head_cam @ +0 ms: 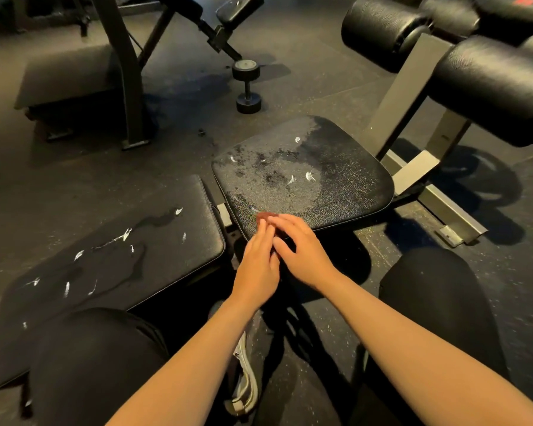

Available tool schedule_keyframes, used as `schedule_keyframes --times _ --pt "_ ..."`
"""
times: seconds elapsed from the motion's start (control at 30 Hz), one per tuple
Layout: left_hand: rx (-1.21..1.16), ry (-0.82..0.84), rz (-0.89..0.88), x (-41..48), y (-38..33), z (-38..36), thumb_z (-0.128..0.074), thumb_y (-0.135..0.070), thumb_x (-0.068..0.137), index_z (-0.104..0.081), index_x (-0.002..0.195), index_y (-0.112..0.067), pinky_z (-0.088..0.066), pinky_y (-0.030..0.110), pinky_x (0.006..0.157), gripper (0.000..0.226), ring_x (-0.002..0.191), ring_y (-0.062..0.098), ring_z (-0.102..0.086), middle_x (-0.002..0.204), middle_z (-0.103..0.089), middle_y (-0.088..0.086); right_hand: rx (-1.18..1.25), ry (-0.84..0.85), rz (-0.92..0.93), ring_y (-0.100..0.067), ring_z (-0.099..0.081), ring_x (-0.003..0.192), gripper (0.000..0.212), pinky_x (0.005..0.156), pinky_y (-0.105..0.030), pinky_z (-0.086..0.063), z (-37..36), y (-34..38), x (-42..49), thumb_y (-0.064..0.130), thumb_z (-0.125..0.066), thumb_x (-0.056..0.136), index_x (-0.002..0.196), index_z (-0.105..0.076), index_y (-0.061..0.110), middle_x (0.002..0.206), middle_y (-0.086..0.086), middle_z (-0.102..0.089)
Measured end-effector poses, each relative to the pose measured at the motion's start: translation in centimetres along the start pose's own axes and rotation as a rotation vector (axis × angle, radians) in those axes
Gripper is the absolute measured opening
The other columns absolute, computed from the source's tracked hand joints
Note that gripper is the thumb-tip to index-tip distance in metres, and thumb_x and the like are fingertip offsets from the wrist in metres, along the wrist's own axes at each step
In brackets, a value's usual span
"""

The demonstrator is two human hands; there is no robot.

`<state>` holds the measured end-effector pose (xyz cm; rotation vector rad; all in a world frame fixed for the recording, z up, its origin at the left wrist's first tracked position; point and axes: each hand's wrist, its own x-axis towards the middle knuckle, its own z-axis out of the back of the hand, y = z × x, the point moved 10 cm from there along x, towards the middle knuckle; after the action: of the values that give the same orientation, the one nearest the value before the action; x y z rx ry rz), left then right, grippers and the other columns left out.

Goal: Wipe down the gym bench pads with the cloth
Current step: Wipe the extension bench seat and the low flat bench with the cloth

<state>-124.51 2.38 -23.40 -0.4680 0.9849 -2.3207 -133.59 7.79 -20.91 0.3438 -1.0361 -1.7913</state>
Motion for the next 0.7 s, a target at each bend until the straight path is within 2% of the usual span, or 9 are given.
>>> schedule_keyframes --times 0.1,0.2,0.27,0.33,0.4,0.47,0.53,0.7 --pt "-0.155 0.012 0.059 0.5 0.7 0.6 -0.049 -0.010 0.101 -0.018 0.161 -0.022 -0.016 0.027 0.125 0.068 0.152 0.004 -0.015 0.168 -0.016 -0.005 -0.024 0.067 0.012 -0.013 -0.037 0.140 0.051 0.118 -0.024 -0.024 -0.8 0.1 0.6 0.014 -0.057 0.098 0.147 -0.049 0.021 0.150 -0.003 -0.043" --pt "-0.445 0.015 0.234 1.1 2.7 1.9 -0.048 -0.010 0.093 -0.034 0.156 -0.034 -0.028 0.032 0.122 0.068 0.142 -0.003 -0.037 0.157 -0.040 -0.013 -0.021 0.115 -0.007 -0.016 -0.033 0.144 0.051 0.122 -0.030 -0.022 -2.1 0.0 1.6 0.021 -0.059 0.100 0.149 -0.047 0.017 0.154 -0.004 -0.041" --pt "-0.530 -0.038 0.309 1.1 4.0 3.1 -0.043 -0.004 0.088 -0.046 0.149 -0.034 -0.033 0.035 0.120 0.068 0.134 -0.006 -0.045 0.148 -0.051 -0.017 -0.045 0.142 -0.010 -0.019 -0.025 0.148 0.054 0.124 -0.031 -0.015 -3.2 0.0 2.5 0.027 -0.060 0.099 0.149 -0.045 0.015 0.157 -0.005 -0.036" --pt "-0.474 -0.097 0.339 0.6 4.7 4.3 -0.040 -0.001 0.090 -0.054 0.144 -0.032 -0.037 0.029 0.116 0.064 0.130 -0.004 -0.049 0.143 -0.055 -0.017 -0.107 0.185 0.018 -0.023 -0.012 0.152 0.060 0.121 -0.028 -0.004 -5.0 0.4 2.8 0.033 -0.063 0.097 0.151 -0.043 0.016 0.161 -0.006 -0.029" --pt "-0.369 -0.136 0.321 0.2 4.8 5.1 -0.037 -0.001 0.096 -0.052 0.146 -0.029 -0.035 0.018 0.111 0.059 0.128 -0.003 -0.046 0.143 -0.052 -0.015 -0.192 0.198 0.064 -0.027 -0.009 0.152 0.064 0.118 -0.031 -0.005 -6.0 0.5 3.1 0.036 -0.069 0.093 0.150 -0.044 0.019 0.161 -0.007 -0.028" --pt "-0.318 -0.154 0.291 0.1 4.8 5.1 -0.037 -0.006 0.101 -0.047 0.150 -0.024 -0.030 0.022 0.116 0.053 0.136 -0.001 -0.040 0.151 -0.046 -0.010 -0.281 0.167 0.133 -0.034 -0.022 0.147 0.061 0.121 -0.042 -0.016 -6.0 0.6 3.3 0.036 -0.076 0.086 0.141 -0.054 0.020 0.152 -0.008 -0.038" --pt "-0.252 -0.113 0.224 0.6 4.5 4.4 -0.038 -0.009 0.105 -0.041 0.153 -0.019 -0.022 0.027 0.123 0.050 0.146 0.005 -0.032 0.159 -0.038 -0.005 -0.361 0.134 0.188 -0.034 -0.038 0.137 0.053 0.115 -0.057 -0.029 -5.4 0.4 3.4 0.036 -0.078 0.081 0.130 -0.062 0.022 0.141 -0.006 -0.048" --pt "-0.046 0.014 0.089 1.5 3.0 1.7 -0.040 -0.018 0.108 -0.030 0.157 -0.014 -0.006 0.015 0.120 0.050 0.153 0.008 -0.015 0.164 -0.024 -0.003 -0.381 0.089 0.163 -0.025 -0.044 0.131 0.046 0.110 -0.059 -0.031 -1.6 -1.4 2.8 0.039 -0.076 0.082 0.124 -0.064 0.024 0.133 0.002 -0.052"
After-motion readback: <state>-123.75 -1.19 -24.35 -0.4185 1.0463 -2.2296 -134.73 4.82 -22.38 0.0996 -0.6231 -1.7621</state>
